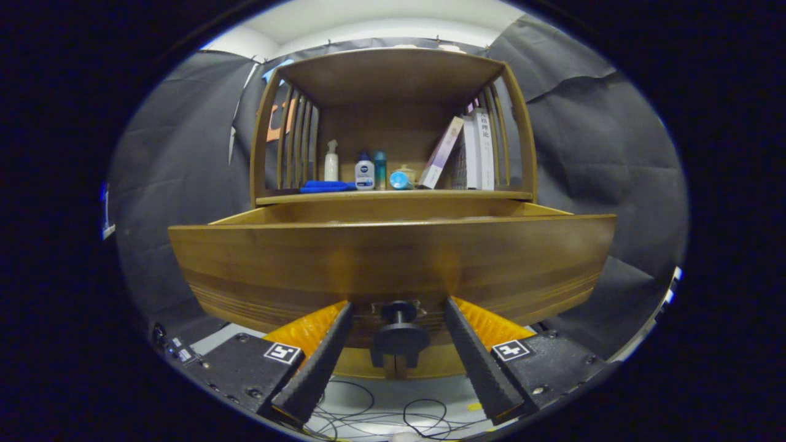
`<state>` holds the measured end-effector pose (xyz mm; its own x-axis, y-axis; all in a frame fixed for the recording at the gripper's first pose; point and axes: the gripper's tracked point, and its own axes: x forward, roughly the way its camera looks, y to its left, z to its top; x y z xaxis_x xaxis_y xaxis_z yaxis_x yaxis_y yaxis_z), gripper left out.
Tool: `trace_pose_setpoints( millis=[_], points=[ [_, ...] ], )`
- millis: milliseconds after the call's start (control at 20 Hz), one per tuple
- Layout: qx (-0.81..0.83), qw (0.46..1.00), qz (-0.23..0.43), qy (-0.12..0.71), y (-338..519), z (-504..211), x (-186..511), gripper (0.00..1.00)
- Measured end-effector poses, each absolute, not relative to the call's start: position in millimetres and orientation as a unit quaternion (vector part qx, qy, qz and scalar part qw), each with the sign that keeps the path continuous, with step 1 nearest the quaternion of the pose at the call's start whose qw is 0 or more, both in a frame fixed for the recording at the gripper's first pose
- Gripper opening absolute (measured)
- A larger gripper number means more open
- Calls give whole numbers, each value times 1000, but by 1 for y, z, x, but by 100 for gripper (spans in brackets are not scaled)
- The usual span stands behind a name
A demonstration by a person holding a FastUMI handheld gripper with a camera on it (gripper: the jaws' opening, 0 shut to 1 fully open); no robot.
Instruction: Pull open the drawer, take out the items inside it, and place them on the countertop above the cabinet.
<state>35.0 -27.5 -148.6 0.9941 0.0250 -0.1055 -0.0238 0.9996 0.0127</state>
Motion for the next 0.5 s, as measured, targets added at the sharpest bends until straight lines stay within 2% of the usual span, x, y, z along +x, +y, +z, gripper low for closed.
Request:
trace_pose_setpoints(
  millis=[500],
  points=[
    [47, 996, 10, 75, -20, -138, 80, 99]
  ],
)
